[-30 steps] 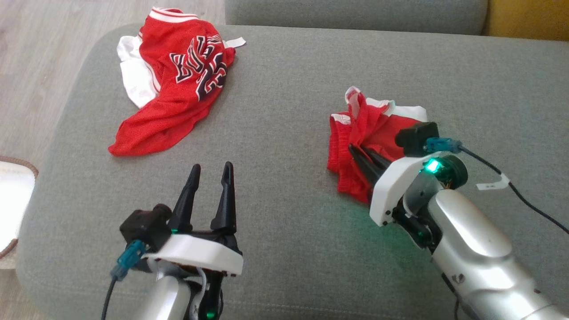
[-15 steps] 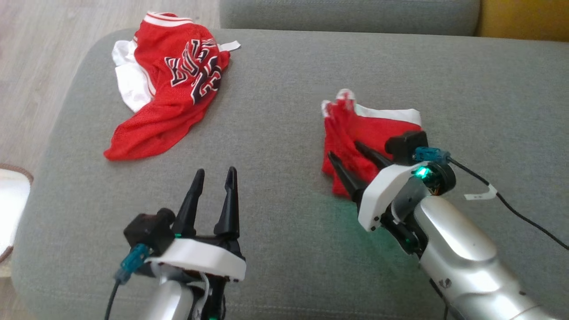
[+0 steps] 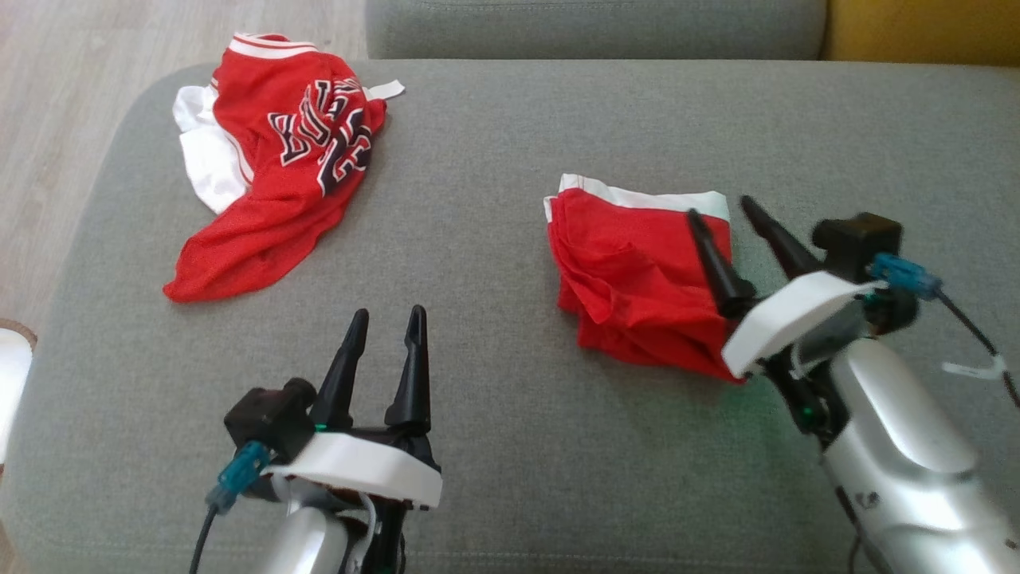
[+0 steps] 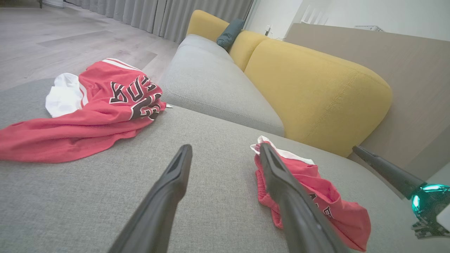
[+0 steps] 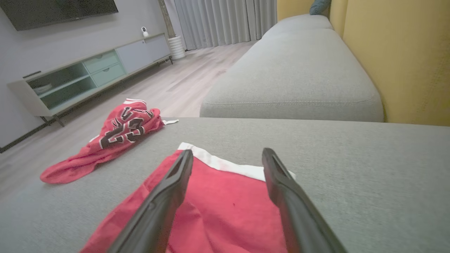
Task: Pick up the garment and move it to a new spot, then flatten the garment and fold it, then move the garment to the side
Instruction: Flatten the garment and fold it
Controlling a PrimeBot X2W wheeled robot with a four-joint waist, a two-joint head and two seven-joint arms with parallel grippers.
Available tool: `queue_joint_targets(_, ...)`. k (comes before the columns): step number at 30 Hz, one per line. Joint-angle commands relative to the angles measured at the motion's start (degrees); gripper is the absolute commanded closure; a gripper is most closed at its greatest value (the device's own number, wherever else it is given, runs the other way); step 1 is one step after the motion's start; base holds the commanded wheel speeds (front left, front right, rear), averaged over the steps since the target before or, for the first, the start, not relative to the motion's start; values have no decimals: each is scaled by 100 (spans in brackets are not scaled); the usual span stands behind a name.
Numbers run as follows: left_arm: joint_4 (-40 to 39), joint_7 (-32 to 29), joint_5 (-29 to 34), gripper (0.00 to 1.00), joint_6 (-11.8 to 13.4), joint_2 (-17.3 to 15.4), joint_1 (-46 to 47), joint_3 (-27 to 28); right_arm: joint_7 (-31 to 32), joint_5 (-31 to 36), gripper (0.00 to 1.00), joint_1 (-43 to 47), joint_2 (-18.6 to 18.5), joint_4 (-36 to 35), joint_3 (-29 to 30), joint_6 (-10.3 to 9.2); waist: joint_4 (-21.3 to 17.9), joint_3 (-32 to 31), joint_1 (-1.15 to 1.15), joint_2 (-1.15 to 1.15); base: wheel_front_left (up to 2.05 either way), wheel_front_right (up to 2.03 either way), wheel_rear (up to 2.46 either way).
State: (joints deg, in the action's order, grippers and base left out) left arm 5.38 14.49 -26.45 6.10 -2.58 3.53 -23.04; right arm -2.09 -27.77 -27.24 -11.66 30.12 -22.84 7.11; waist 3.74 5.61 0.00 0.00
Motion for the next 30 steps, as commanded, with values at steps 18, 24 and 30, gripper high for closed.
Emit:
queue_joint_targets(18, -165, 51, 26, 0, -34, -30, 346, 160, 574, 762, 100, -524, -296, 896, -951, 37, 229, 356, 0, 0, 0, 0, 0)
queue_joint_targets(24, -175, 51, 34, 0, -5, -30, 352, 183, 433, 182, 100, -661, -292, 836, -1783, 37, 272, 373, 0, 0, 0, 0, 0)
queue_joint_targets(30, -188, 51, 44, 0, -2, -30, 349, 189, 371, -256, 100, -706, -226, 617, -2633, 37, 237, 374, 0, 0, 0, 0, 0)
